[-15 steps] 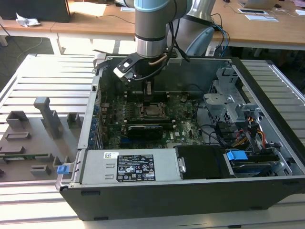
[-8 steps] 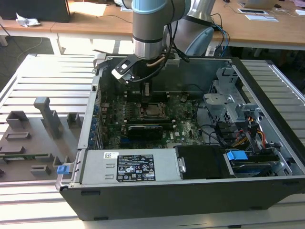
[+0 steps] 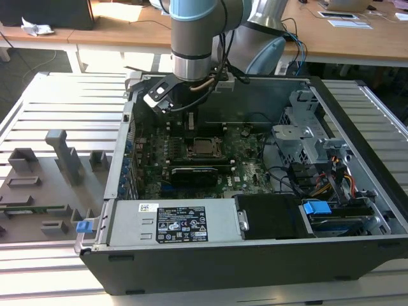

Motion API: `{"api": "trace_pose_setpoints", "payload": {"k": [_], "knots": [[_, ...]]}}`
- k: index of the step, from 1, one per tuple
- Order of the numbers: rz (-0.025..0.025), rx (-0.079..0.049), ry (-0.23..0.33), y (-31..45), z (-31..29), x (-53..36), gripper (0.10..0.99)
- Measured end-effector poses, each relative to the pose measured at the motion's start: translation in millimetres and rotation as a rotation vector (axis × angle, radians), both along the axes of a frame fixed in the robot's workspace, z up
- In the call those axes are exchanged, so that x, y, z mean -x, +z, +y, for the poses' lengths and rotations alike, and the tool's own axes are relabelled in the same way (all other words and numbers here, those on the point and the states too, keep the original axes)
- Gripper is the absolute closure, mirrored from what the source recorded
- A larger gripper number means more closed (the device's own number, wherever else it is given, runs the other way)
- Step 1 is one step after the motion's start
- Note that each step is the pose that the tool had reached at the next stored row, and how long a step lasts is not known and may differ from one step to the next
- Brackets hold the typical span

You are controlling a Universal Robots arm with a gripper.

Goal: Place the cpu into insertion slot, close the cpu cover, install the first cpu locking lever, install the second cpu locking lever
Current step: 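Close the cpu cover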

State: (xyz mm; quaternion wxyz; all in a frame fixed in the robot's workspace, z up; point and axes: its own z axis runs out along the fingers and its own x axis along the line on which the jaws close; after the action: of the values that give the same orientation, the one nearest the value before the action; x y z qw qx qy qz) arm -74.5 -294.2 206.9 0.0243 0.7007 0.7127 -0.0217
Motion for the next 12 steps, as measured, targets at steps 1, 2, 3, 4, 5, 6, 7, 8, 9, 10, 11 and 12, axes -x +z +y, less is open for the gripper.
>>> {"api": "trace_pose_setpoints", "payload": {"k": [1, 2, 3, 4, 5, 6, 7, 8, 9, 10, 11, 12], "knots": [[0.0000, 0.000, 0.000, -0.6, 0.0, 0.6, 0.980], [0.0000, 0.000, 0.000, -0.9, 0.0, 0.8, 0.980], [0.0001, 0.000, 0.000, -1.4, 0.0, 0.8, 0.980], [0.0002, 0.000, 0.000, -1.6, 0.0, 0.8, 0.980], [0.0001, 0.000, 0.000, -1.6, 0.0, 0.8, 0.980], [0.0000, 0.000, 0.000, -1.7, 0.0, 0.8, 0.980], [0.0000, 0.000, 0.000, -1.7, 0.0, 0.7, 0.980], [0.0000, 0.000, 0.000, -1.7, 0.0, 0.5, 0.980], [0.0000, 0.000, 0.000, -1.7, 0.0, -0.3, 0.980], [0.0001, 0.000, 0.000, -1.7, 0.0, -1.5, 0.980], [0.0001, 0.000, 0.000, -1.7, 0.0, -3.5, 0.980], [0.0003, -0.001, 0.000, -1.6, 0.0, -5.2, 0.980]]}}
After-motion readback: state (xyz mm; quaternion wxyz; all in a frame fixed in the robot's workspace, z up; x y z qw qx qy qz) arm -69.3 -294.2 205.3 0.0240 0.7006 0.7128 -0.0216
